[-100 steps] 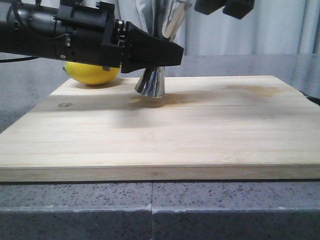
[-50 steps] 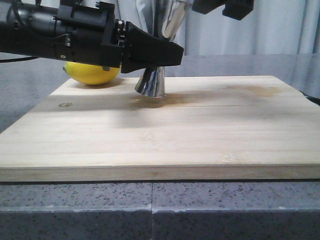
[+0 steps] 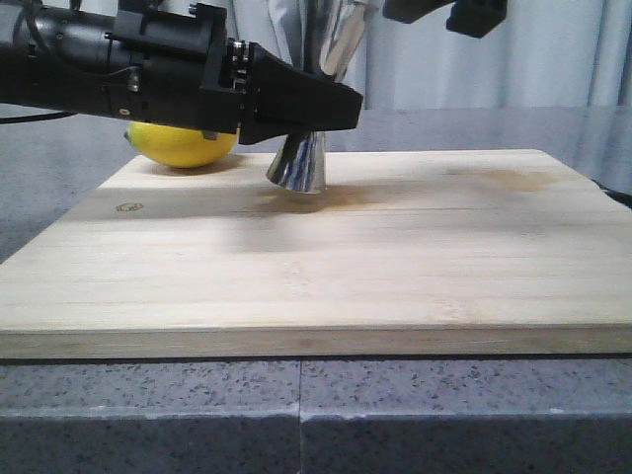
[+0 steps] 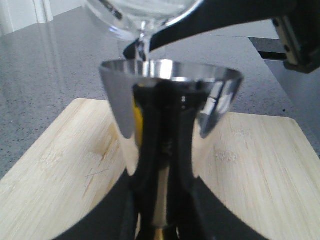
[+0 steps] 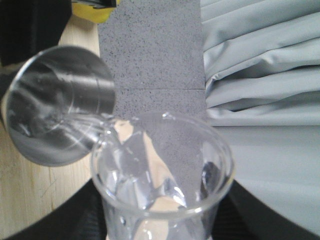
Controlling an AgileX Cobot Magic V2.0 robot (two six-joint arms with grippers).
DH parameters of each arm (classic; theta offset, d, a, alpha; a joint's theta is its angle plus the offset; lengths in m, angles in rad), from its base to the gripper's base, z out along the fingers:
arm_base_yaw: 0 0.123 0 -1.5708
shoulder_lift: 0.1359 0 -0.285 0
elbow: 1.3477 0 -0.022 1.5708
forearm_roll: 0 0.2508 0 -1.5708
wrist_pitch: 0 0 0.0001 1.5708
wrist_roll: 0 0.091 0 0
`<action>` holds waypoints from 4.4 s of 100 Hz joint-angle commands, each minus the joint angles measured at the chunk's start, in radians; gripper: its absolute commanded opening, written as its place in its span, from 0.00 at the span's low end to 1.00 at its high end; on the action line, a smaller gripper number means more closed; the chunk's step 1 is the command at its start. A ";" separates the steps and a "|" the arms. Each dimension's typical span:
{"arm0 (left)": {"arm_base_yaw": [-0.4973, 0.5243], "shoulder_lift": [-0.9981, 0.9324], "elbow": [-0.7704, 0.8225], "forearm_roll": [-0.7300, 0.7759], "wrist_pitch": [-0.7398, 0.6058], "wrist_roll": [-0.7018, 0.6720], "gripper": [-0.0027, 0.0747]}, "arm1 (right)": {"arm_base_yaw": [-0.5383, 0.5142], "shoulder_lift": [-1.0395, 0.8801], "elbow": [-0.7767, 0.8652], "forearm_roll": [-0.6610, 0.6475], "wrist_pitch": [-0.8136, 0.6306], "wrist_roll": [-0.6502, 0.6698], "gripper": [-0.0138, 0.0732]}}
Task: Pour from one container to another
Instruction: 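Tilt the beaker with the right gripper, pouring liquid into the jigger, then tilt the beaker upright and move it back with the right gripper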
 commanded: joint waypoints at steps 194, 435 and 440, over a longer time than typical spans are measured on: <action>-0.010 -0.046 -0.028 -0.087 0.108 -0.004 0.01 | 0.000 -0.030 -0.039 -0.117 -0.076 -0.019 0.47; -0.010 -0.046 -0.028 -0.087 0.108 -0.004 0.01 | -0.362 -0.140 0.650 0.804 -1.062 0.404 0.47; -0.010 -0.046 -0.028 -0.087 0.108 -0.004 0.01 | -0.362 -0.111 0.650 0.804 -1.089 0.425 0.47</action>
